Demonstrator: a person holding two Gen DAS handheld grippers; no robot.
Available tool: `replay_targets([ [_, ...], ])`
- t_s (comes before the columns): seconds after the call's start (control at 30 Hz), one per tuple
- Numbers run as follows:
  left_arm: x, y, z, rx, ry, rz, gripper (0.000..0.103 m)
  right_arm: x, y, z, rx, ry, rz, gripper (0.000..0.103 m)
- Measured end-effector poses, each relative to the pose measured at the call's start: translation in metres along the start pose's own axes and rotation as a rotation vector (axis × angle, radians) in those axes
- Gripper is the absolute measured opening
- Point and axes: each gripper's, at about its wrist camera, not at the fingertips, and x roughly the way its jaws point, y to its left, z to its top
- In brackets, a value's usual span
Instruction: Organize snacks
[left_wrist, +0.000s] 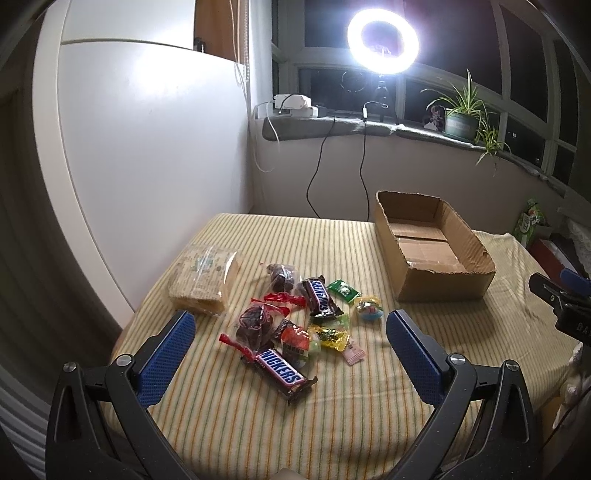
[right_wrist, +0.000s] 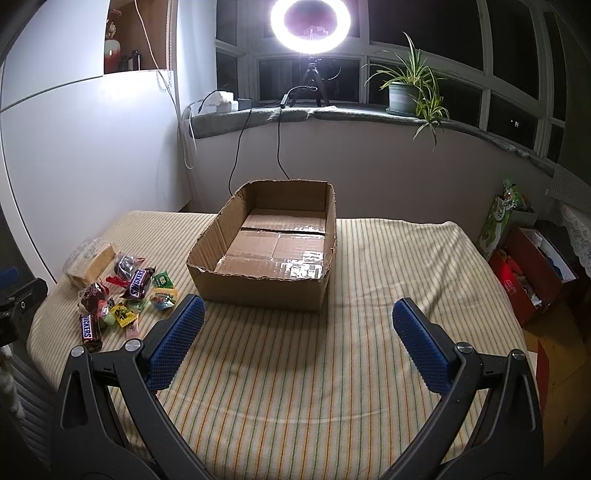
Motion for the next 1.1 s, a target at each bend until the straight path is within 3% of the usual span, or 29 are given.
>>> replay_targets([
  [1.1, 0.0, 0.004, -0.0018, -0.002, 0.0, -0.004, 0.097, 0.0006, 0.0041, 0.0007, -0.009, 0.002, 0.001, 0.103],
])
